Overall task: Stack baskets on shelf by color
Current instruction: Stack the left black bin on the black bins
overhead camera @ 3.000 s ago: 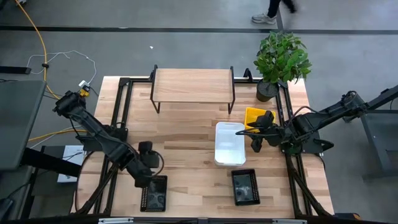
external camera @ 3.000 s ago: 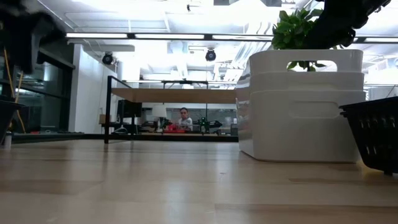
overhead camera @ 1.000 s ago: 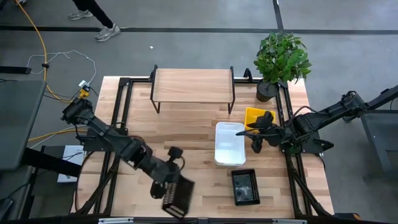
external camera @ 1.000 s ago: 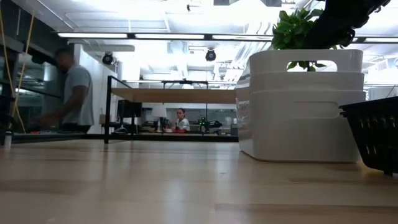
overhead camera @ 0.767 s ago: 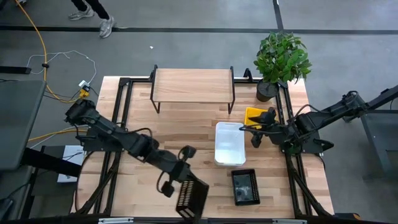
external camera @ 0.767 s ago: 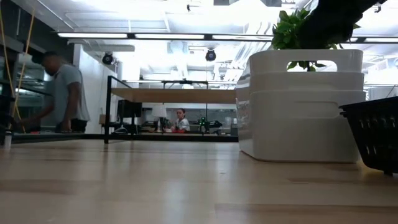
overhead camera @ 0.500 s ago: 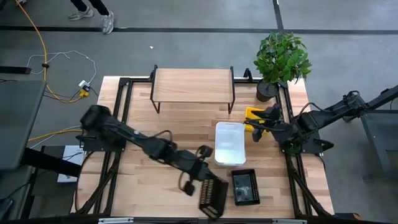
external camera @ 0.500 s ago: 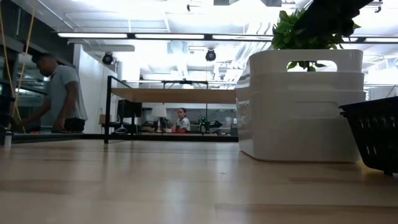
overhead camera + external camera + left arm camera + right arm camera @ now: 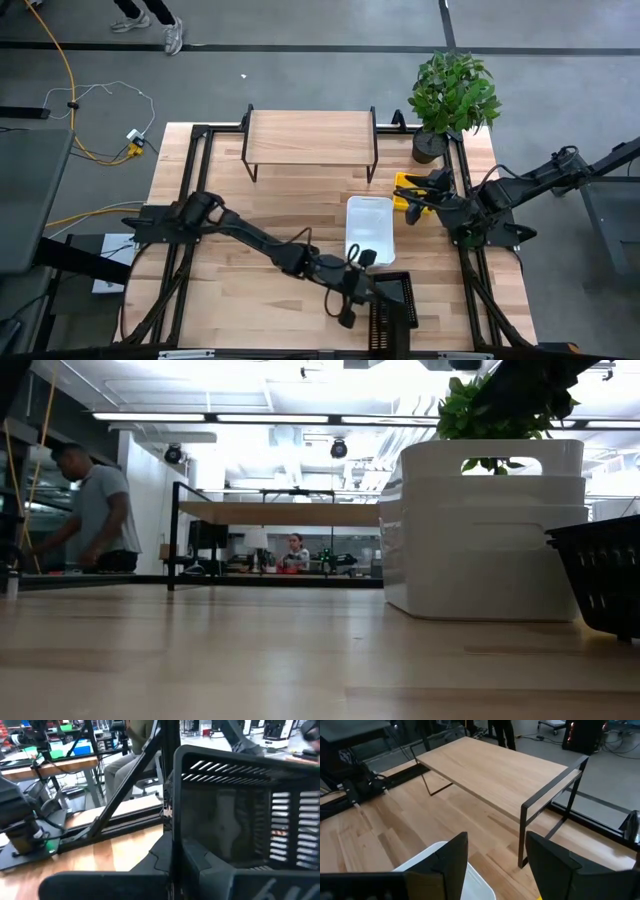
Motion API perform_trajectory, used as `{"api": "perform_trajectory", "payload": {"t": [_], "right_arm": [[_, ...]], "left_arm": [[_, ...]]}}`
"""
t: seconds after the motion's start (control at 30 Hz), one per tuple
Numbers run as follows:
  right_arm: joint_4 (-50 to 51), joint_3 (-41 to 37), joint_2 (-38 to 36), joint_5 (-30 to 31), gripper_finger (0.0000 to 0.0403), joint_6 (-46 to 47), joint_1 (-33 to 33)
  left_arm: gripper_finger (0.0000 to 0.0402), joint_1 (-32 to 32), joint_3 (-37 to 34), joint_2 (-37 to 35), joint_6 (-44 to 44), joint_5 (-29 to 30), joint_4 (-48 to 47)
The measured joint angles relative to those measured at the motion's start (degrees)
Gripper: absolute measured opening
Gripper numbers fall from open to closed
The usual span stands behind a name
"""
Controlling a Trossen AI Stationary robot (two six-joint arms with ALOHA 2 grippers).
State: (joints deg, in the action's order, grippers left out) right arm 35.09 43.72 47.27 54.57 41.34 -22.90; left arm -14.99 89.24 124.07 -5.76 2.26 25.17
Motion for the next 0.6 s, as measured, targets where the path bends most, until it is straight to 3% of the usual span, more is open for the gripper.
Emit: {"api": "perform_trajectory", "payload": {"t": [0.23, 0.6], "right_arm": [[0.04, 0.0, 0.0, 0.53, 0.0186, -0.21, -0.02], [0.88, 0.0, 0.02, 0.54, 0.0186, -0.87, 0.0]], "left_arm": [[0.0, 0.85, 4.85, 5.86, 0.43, 7.83, 0.38], [0.0, 3.11, 5.1, 6.54, 7.31, 6.08, -5.43]]}}
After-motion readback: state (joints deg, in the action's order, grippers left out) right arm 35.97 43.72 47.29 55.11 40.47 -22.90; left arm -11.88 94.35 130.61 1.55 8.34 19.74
